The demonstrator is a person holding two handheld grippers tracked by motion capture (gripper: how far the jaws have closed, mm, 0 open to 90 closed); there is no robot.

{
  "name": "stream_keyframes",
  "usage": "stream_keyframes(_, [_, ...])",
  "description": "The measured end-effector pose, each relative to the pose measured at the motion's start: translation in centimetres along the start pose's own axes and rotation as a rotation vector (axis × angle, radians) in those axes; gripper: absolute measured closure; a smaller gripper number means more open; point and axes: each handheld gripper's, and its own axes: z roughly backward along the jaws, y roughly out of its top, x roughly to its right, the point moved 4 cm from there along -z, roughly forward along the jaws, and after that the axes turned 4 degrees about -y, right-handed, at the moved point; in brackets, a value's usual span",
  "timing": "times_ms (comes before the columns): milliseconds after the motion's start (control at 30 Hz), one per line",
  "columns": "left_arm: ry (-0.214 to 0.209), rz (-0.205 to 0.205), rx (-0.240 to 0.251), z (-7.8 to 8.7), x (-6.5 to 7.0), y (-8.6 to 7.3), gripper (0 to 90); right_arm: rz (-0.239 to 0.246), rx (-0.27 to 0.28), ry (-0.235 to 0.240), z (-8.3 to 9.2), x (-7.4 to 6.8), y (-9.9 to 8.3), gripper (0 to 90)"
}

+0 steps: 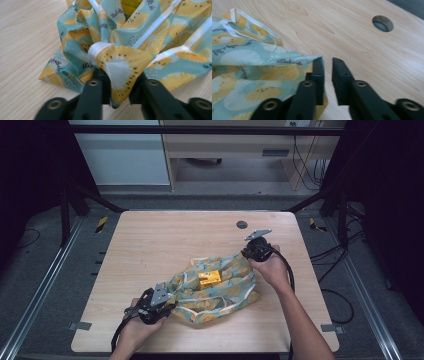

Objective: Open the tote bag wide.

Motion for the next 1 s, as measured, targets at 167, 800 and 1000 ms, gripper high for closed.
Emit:
stream_keyframes(167, [0.015,0.023,0.041,0.7,-0.1,0.5,46.3,-0.015,0.032,-0.014,1.8,0.2,0.3,63.8])
stream_keyframes(800, [0.023,0.010,0.168,5.2,-1.5,3.3,22.7,0.018,0.155,0.006,8.8,-1.9,1.4,64.8])
stream_keyframes(1000, [0.015,-0.024,0.174,6.1,-1.9,5.0,35.8,0.042,0.152,0.041,9.4,-3.5,0.9,80.6])
